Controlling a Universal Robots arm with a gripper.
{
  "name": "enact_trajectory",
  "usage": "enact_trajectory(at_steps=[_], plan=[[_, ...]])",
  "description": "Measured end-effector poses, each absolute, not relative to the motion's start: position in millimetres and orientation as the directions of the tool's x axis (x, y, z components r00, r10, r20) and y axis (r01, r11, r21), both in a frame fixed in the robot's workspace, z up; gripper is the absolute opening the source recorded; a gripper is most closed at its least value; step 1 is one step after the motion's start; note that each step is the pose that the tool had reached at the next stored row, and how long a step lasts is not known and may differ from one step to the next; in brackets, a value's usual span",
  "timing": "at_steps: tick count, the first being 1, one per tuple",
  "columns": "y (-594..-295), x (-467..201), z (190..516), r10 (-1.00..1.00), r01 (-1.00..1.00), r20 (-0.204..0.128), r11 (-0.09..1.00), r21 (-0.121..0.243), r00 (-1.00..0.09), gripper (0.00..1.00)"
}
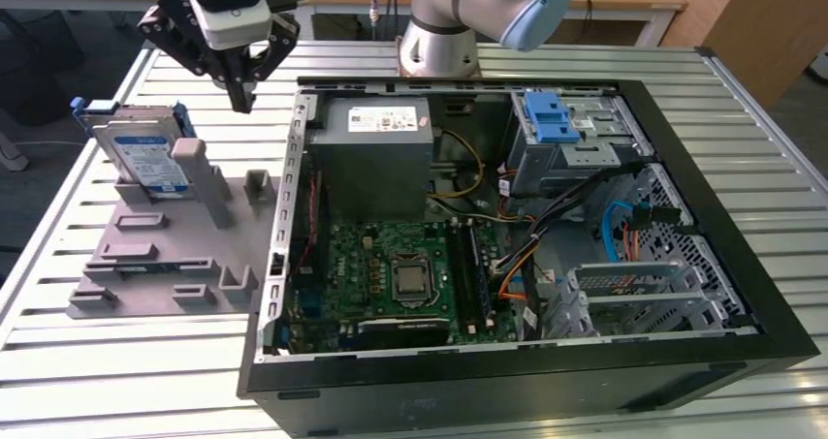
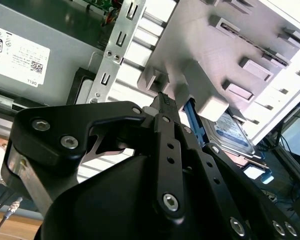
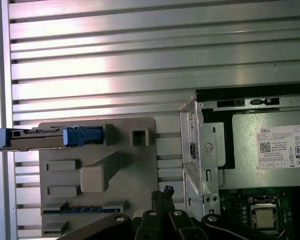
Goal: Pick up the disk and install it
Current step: 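Reach for the disk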
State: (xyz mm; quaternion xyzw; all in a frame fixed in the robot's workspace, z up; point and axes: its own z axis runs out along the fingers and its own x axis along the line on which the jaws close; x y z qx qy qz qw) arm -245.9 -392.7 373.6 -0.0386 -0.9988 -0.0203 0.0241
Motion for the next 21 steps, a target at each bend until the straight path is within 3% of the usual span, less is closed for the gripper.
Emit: enact_trajectory(at_steps=[21], plan=[[-392.7, -258.2, 371.1, 0.076, 0.079, 0.072, 0.996, 0.037, -0.994, 0.11]])
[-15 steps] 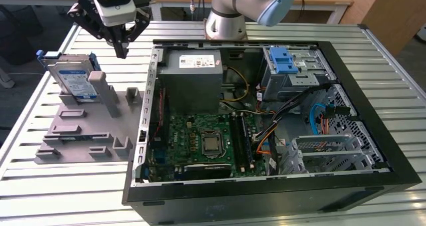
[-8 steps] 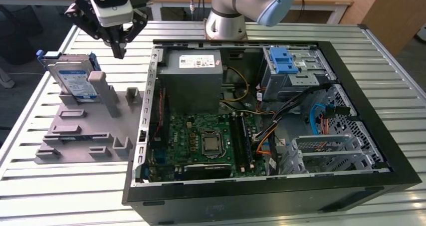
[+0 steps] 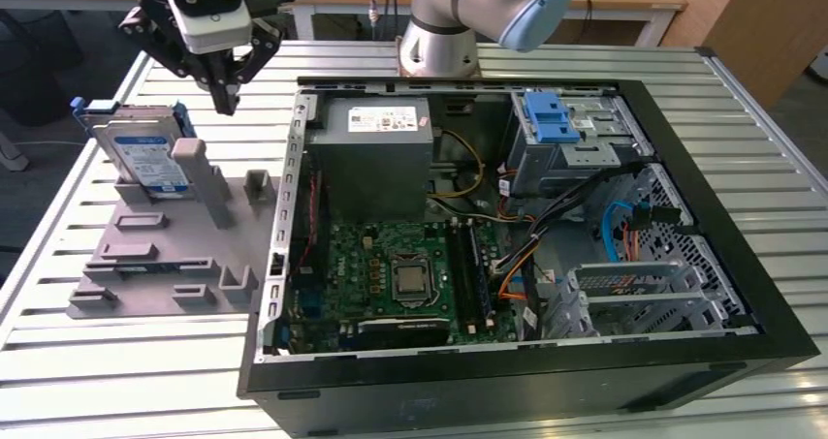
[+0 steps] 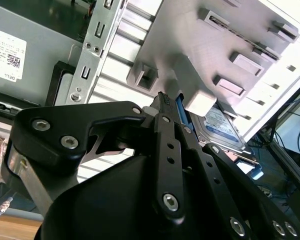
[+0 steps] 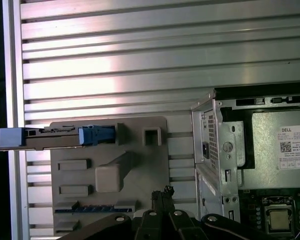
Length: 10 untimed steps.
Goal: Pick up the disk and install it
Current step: 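Reach for the disk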
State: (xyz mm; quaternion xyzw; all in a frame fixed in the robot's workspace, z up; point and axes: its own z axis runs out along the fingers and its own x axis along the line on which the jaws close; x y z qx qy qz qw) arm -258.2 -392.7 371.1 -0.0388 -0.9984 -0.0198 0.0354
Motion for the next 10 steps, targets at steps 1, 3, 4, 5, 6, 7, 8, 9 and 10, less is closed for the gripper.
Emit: enact_trajectory(at_steps=[1, 3, 4, 5, 6, 7, 8, 9, 10], plan=[[-392.6, -258.8, 371.0, 0.076, 0.079, 0.073, 0.996, 0.037, -0.994, 0.11], [-392.6, -259.8, 370.8, 0.076, 0.079, 0.075, 0.996, 0.037, -0.994, 0.11], [-392.6, -260.3, 370.7, 0.076, 0.079, 0.076, 0.996, 0.037, -0.994, 0.11], [-392.6, -260.9, 370.6, 0.076, 0.079, 0.077, 0.996, 0.036, -0.994, 0.11], [-392.6, -261.5, 370.5, 0.076, 0.079, 0.078, 0.996, 0.036, -0.994, 0.11], [-392.6, -262.4, 370.4, 0.076, 0.079, 0.079, 0.996, 0.036, -0.994, 0.11], [-392.6, -263.3, 370.3, 0.076, 0.079, 0.08, 0.996, 0.036, -0.994, 0.11], [-392.5, -264.2, 370.2, 0.076, 0.079, 0.08, 0.996, 0.036, -0.994, 0.11], [-392.5, -265.3, 370.0, 0.076, 0.079, 0.081, 0.996, 0.036, -0.994, 0.11]])
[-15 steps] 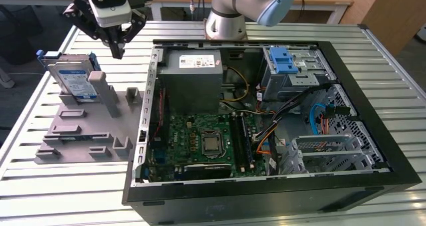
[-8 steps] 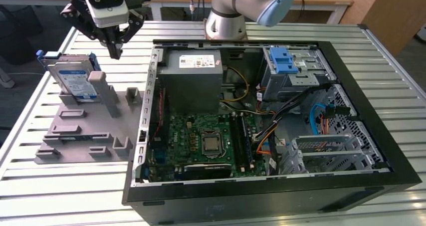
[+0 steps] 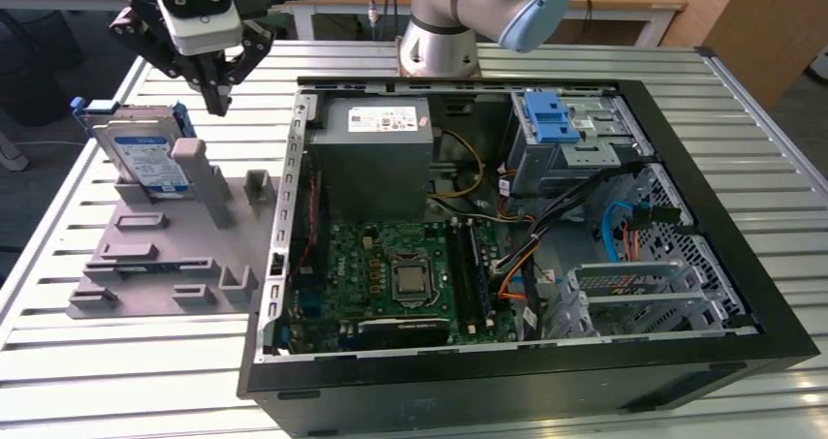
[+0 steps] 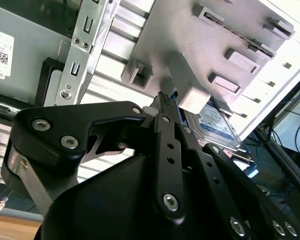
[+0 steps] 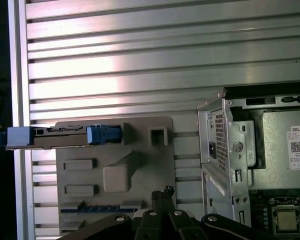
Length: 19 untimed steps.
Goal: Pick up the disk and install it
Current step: 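Reach for the disk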
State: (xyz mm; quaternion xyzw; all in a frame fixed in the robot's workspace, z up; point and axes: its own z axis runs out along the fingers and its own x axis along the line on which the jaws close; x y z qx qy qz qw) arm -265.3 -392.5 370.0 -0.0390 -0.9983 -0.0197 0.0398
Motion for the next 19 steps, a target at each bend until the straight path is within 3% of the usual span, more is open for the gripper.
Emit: enact_trajectory(at_steps=[19], plan=[[-384.5, -301.7, 368.8, 0.076, 0.079, 0.084, 0.996, 0.037, -0.994, 0.11]])
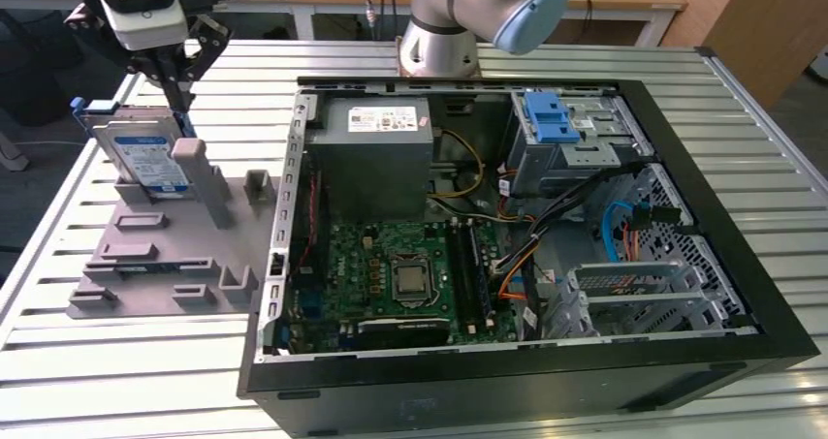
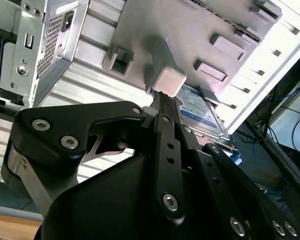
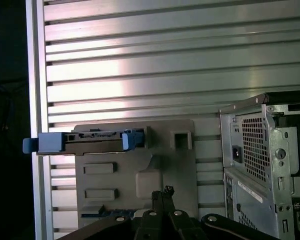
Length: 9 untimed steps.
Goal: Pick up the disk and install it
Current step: 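Reach for the disk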
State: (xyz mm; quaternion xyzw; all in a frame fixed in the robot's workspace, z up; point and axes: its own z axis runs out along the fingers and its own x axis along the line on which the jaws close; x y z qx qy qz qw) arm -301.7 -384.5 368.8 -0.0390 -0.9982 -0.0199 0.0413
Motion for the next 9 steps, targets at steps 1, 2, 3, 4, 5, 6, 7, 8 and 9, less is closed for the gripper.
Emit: enact_trajectory(at_steps=[1, 2, 3, 4, 5, 6, 7, 8, 9], plan=[[-384.4, -303.1, 368.8, 0.076, 0.08, 0.084, 0.996, 0.037, -0.994, 0.11], [-384.3, -304.5, 368.8, 0.076, 0.079, 0.084, 0.996, 0.037, -0.994, 0.11], [-384.2, -305.8, 368.7, 0.076, 0.079, 0.084, 0.996, 0.037, -0.994, 0.11], [-384.1, -307.0, 368.6, 0.076, 0.08, 0.084, 0.996, 0.037, -0.994, 0.11], [-384.0, -308.4, 368.6, 0.076, 0.08, 0.084, 0.996, 0.037, -0.994, 0.11], [-384.0, -309.6, 368.5, 0.076, 0.079, 0.084, 0.996, 0.037, -0.994, 0.11], [-384.0, -310.8, 368.4, 0.076, 0.08, 0.084, 0.996, 0.037, -0.994, 0.11], [-383.9, -311.9, 368.3, 0.076, 0.079, 0.084, 0.996, 0.037, -0.994, 0.11], [-383.9, -312.9, 368.2, 0.076, 0.079, 0.084, 0.996, 0.037, -0.994, 0.11]])
